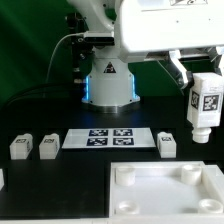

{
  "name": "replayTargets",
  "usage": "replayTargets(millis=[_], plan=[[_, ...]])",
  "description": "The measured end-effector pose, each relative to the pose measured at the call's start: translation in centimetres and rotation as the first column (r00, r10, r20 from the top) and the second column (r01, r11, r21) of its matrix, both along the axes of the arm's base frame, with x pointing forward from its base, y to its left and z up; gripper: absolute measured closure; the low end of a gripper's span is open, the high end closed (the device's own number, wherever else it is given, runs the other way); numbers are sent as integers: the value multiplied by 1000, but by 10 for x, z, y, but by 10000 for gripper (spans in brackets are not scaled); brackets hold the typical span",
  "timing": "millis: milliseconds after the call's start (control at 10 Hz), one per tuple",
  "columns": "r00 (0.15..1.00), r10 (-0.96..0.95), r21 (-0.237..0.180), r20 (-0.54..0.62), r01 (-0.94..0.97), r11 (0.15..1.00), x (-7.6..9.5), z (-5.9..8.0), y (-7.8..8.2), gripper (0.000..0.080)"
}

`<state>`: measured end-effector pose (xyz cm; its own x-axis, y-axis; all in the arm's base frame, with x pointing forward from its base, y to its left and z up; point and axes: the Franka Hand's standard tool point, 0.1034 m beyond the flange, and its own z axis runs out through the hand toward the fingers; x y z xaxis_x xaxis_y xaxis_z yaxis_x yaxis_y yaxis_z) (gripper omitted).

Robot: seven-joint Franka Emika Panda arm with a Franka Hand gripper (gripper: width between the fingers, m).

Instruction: Assemble one leg

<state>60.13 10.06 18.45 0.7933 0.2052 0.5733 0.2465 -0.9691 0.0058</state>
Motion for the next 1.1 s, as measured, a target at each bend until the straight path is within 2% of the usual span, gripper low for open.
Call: replayTargets(millis=[100, 400, 600, 700, 800, 1100], plan=[[1000, 2, -2, -15, -2, 1000, 2, -16, -6, 508], [999, 14, 21, -38, -13, 1000, 21, -45, 0, 508], [998, 21, 32, -61, -19, 999, 23, -68, 5, 508], [997, 28, 37, -67, -25, 999, 24, -75, 12, 508], [997, 31, 38, -67, -29, 999, 25, -76, 15, 508], [998, 31, 40, -54, -29, 999, 23, -85, 17, 508]])
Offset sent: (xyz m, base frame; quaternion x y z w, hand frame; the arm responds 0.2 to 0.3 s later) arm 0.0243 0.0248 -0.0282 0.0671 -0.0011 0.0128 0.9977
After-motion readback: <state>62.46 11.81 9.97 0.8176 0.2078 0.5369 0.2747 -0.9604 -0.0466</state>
